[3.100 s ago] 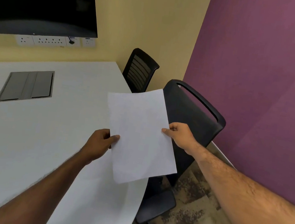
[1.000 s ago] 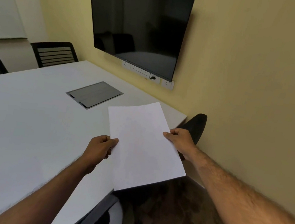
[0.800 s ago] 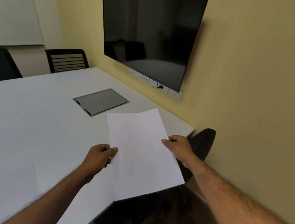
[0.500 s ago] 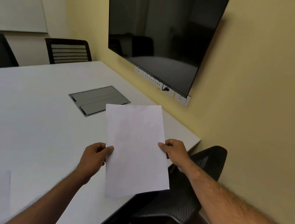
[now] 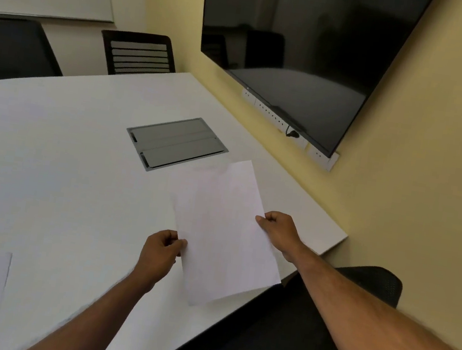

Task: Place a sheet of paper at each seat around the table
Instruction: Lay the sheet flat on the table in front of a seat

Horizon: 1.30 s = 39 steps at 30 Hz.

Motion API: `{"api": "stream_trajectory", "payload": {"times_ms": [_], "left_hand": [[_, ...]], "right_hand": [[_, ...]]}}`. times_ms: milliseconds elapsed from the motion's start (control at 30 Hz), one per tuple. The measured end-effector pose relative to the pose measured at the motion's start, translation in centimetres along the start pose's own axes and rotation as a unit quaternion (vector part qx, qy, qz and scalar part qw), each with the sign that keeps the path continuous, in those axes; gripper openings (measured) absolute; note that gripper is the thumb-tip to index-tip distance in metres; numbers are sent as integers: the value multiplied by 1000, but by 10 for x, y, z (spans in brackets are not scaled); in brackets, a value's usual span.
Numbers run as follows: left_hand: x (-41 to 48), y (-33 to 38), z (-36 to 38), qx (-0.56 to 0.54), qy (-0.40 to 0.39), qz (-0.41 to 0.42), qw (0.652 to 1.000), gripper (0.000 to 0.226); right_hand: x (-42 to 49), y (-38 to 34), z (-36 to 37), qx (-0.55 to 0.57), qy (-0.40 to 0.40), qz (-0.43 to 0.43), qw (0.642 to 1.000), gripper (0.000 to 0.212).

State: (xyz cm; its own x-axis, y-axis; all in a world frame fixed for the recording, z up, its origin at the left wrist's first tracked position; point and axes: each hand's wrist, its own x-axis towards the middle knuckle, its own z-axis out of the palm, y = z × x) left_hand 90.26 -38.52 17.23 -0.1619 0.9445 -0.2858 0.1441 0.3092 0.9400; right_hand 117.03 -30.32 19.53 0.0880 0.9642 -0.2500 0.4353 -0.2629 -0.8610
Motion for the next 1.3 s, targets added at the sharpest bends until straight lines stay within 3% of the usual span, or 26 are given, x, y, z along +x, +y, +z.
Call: {"api": "stream_trajectory", "payload": {"times_ms": [133, 233, 400, 567, 700, 1033, 1200, 1300], "left_hand": [[16, -9, 18, -6, 49, -16, 999, 12], [34, -24, 32, -1, 67, -34, 997, 11], [59, -55, 50, 1, 81, -69, 994, 11], [86, -86, 49, 43, 84, -86, 992, 4], [109, -107, 42, 60, 99, -98, 988, 7], [154, -132, 39, 107, 92, -86, 986, 62], [162, -139, 35, 230, 17, -60, 971, 72], [164, -142, 34, 348, 17, -12, 937, 76]], "right_hand": [[40, 7, 11, -31, -40, -6, 999, 24], [72, 22, 23, -42, -60, -7, 997, 31], [105, 40, 40, -66, -74, -30, 995, 10], [136, 56, 56, -120, -82, -49, 988, 45], [158, 75, 68, -137, -66, -45, 987, 41], [201, 95, 100, -148, -60, -29, 987, 35], [214, 105, 114, -161, -68, -19, 984, 30], [218, 111, 117, -165, -66, -15, 984, 30]]}}
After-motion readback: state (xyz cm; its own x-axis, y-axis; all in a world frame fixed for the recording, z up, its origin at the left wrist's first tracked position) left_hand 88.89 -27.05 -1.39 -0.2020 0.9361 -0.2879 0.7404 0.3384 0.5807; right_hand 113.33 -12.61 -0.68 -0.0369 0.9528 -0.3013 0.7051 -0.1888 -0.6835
